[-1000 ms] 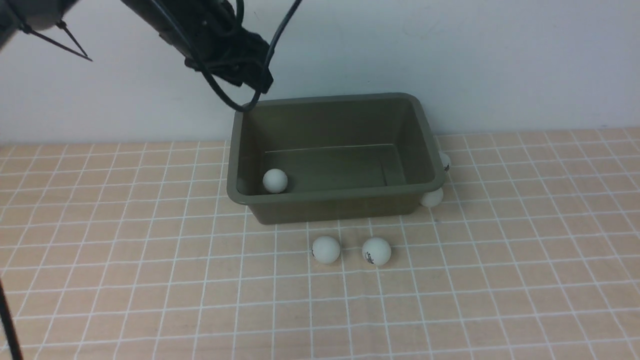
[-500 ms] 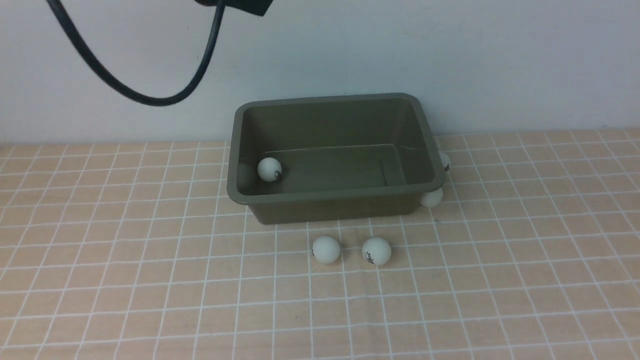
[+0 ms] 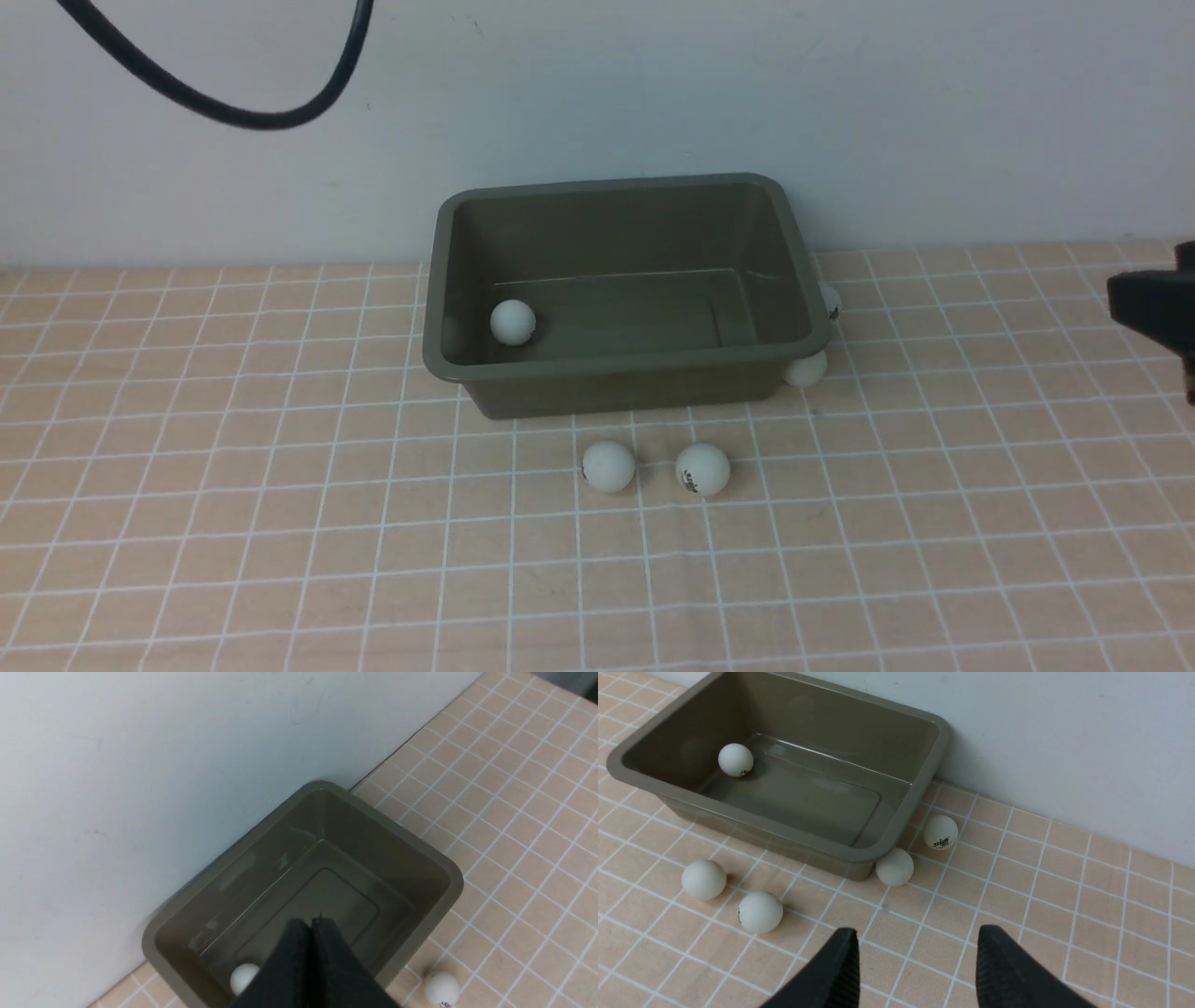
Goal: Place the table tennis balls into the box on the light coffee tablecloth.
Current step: 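Reach for and grasp a ping pong ball on the table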
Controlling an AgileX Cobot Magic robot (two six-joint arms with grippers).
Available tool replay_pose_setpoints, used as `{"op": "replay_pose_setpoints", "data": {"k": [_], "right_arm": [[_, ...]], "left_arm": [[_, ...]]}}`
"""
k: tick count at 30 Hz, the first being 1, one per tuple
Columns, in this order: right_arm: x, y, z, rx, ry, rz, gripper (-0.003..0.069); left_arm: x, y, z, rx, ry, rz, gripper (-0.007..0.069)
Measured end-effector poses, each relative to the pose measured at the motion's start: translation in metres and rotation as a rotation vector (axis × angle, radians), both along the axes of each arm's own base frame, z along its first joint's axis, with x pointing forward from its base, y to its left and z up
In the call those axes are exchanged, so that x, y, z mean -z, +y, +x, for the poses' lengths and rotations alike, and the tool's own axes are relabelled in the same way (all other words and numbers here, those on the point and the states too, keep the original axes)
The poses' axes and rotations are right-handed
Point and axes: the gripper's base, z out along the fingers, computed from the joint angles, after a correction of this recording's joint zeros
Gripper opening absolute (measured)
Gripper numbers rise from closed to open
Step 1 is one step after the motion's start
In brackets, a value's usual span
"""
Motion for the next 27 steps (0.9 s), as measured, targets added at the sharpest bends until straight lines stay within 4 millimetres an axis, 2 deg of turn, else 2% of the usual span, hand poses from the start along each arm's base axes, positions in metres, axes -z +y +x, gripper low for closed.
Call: {"op": "replay_pose_setpoints", "data": {"k": [5, 8, 13, 14, 16, 18, 21, 22, 24, 26, 27], "right_arm": [[0.0, 0.0, 0.0, 0.002, -0.006, -0.002, 0.0326], [-0.001, -0.001, 0.001, 0.01, -0.02, -0.004, 0.0326], [-0.003, -0.002, 0.002, 0.023, -0.037, -0.002, 0.0326], [-0.003, -0.002, 0.002, 0.023, -0.037, -0.002, 0.0326], [-0.003, -0.002, 0.002, 0.023, -0.038, -0.002, 0.0326], [-0.003, -0.002, 0.002, 0.023, -0.038, -0.002, 0.0326], [-0.003, -0.002, 0.002, 0.023, -0.038, -0.002, 0.0326], [-0.003, -0.002, 0.002, 0.023, -0.038, -0.002, 0.0326], [-0.003, -0.002, 0.002, 0.023, -0.038, 0.0, 0.0326], [-0.003, -0.002, 0.003, 0.025, -0.043, 0.006, 0.0326], [-0.003, -0.002, 0.003, 0.025, -0.044, 0.005, 0.0326]], "left_arm": [[-0.005, 0.02, -0.017, -0.197, 0.076, 0.078, -0.0069], [-0.013, 0.031, -0.028, -0.283, 0.064, 0.108, -0.0069], [-0.038, 0.031, -0.064, -0.252, -0.017, 0.096, -0.0069], [-0.038, 0.031, -0.065, -0.252, -0.019, 0.095, -0.0069], [-0.043, 0.034, -0.083, -0.257, -0.026, 0.074, -0.0069], [-0.038, 0.039, -0.099, -0.283, 0.0, 0.063, -0.0069], [-0.009, 0.043, -0.11, -0.31, 0.1, 0.092, -0.0069], [-0.007, 0.043, -0.111, -0.312, 0.108, 0.095, -0.0069], [0.031, 0.047, -0.119, -0.32, 0.213, 0.142, -0.0069], [0.059, 0.048, -0.122, -0.324, 0.242, 0.158, -0.0069], [0.065, 0.048, -0.122, -0.325, 0.244, 0.159, -0.0069]]}}
